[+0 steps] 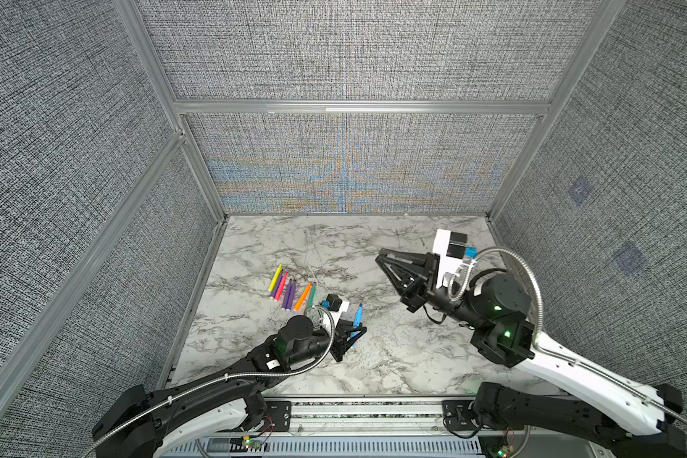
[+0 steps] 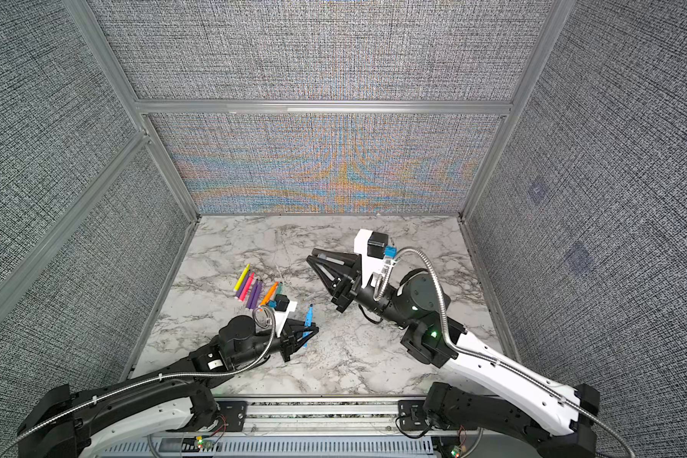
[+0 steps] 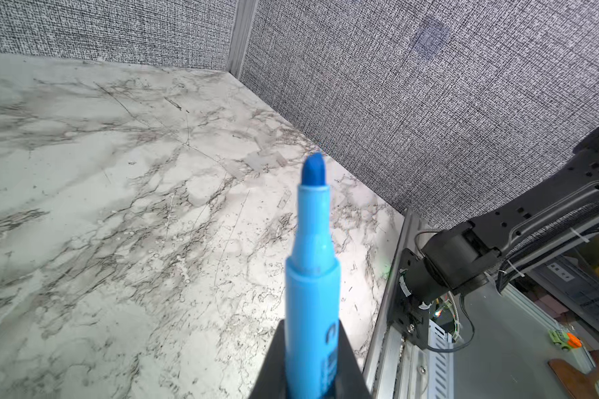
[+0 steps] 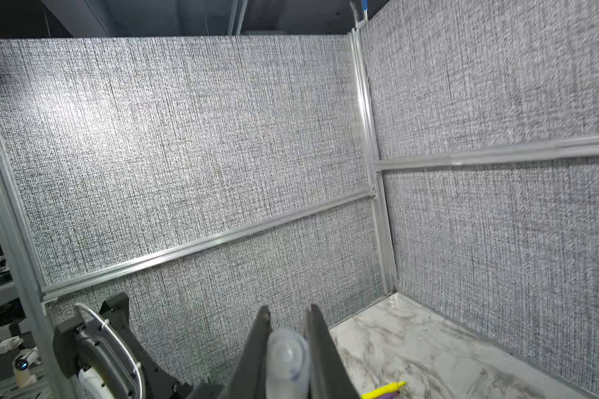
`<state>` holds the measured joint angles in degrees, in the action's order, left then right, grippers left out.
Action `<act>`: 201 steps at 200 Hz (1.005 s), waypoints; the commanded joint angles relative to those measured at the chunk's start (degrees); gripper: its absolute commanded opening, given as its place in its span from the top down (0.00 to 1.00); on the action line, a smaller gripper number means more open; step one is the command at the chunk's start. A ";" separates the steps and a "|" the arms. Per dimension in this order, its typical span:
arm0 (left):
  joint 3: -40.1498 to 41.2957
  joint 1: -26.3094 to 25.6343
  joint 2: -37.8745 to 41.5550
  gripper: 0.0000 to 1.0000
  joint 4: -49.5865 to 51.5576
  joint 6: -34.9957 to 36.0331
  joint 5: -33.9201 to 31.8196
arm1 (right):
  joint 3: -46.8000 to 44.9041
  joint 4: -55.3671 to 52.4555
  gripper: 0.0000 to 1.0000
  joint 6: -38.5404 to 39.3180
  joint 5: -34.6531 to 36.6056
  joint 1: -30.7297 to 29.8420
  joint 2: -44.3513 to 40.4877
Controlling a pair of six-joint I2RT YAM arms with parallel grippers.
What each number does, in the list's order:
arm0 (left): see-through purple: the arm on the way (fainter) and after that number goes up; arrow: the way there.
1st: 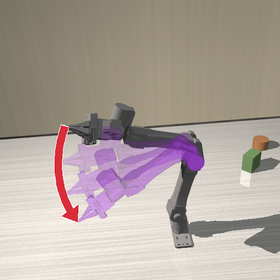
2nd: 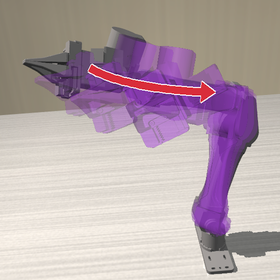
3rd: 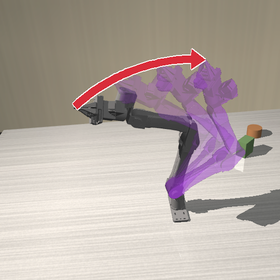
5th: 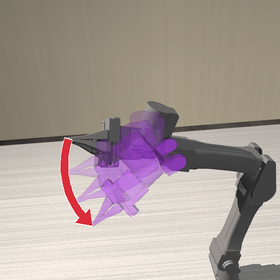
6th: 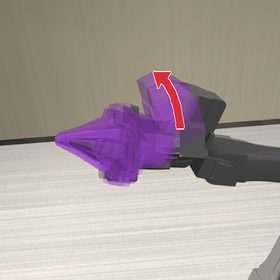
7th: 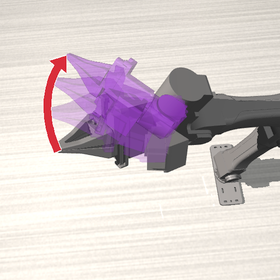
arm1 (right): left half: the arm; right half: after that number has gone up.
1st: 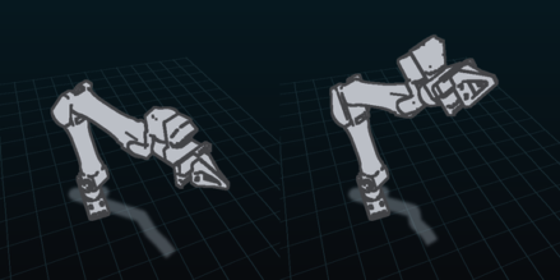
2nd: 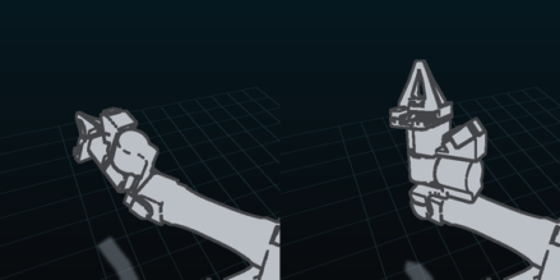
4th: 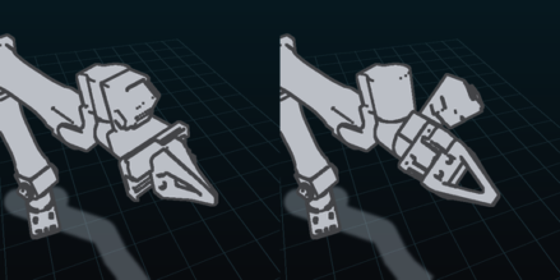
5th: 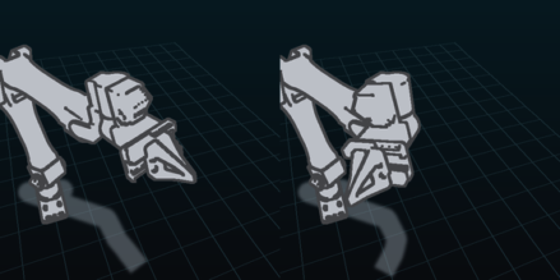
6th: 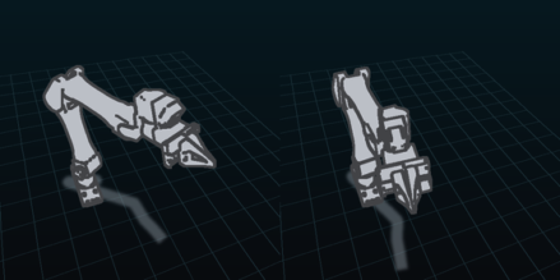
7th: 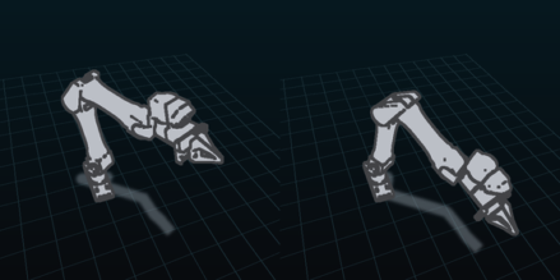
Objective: Remove pen caps from pens
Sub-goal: Place the pen at the center of the table.
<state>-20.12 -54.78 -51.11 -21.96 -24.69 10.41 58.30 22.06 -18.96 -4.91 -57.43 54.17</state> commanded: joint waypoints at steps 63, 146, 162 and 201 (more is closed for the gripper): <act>-9.48 0.77 1.93 1.00 21.71 1.80 -23.95 | -15.24 -29.24 1.00 5.31 20.50 -0.05 -25.36; -21.09 12.39 -5.97 1.00 39.05 4.84 -25.31 | -27.97 -45.90 1.00 -3.77 39.40 0.14 -35.19; -22.01 13.49 -9.73 1.00 41.02 4.78 -25.73 | -27.97 -45.27 1.00 -3.85 40.04 0.60 -29.71; -18.96 16.60 -17.80 1.00 37.37 3.65 -20.51 | -27.89 -38.05 1.00 -3.50 33.75 7.49 -11.89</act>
<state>-40.18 -39.51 -65.36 15.73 -20.82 -13.65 30.20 -21.12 -21.85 32.73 -53.82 34.20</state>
